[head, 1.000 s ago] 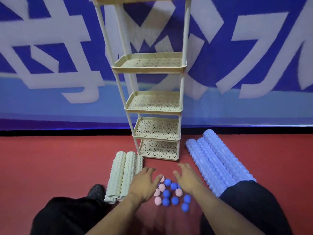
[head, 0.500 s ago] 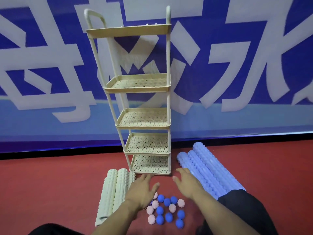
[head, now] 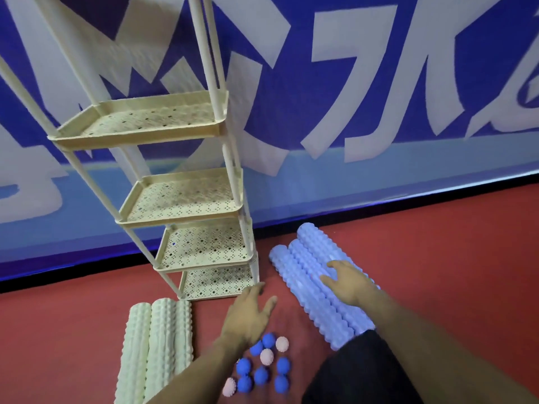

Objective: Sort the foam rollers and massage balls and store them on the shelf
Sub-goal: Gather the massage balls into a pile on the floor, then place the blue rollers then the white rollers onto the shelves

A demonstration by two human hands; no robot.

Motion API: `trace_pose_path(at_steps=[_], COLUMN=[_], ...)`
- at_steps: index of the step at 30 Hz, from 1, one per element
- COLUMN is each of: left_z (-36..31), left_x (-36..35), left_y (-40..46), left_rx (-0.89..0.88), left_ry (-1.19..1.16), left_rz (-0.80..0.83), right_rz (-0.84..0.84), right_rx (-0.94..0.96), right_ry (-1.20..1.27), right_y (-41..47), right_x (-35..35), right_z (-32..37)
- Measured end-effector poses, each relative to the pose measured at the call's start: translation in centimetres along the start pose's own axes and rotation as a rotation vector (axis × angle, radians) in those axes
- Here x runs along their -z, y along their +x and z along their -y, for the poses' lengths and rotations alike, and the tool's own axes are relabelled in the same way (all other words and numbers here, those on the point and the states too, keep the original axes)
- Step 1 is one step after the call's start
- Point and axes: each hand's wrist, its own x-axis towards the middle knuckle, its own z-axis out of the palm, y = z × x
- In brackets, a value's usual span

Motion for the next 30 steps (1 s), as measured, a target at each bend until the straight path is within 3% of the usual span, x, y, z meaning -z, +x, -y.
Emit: trace_pose_path(at_steps=[8,18,30], left_z=[1.9,6.9,7.6], left_x=[-6.9,-13.3,-14.3], left_y=[9.6,15.4,16.0], left_rx=[0.096,0.216,0.286], left_ry=[-0.010,0.049,-0.016], left_rz=[0.129,0.291,0.335], right_rz=[0.094,0.129,0.043], right_rx=[-0.234,-0.452,-0.480], right_ry=[-0.009,0.003,0.001], right_y=[9.3,16.0,15.6], right_x=[-5.2,-11.4,-11.1], right_z=[-12.2,-20.9,-19.1])
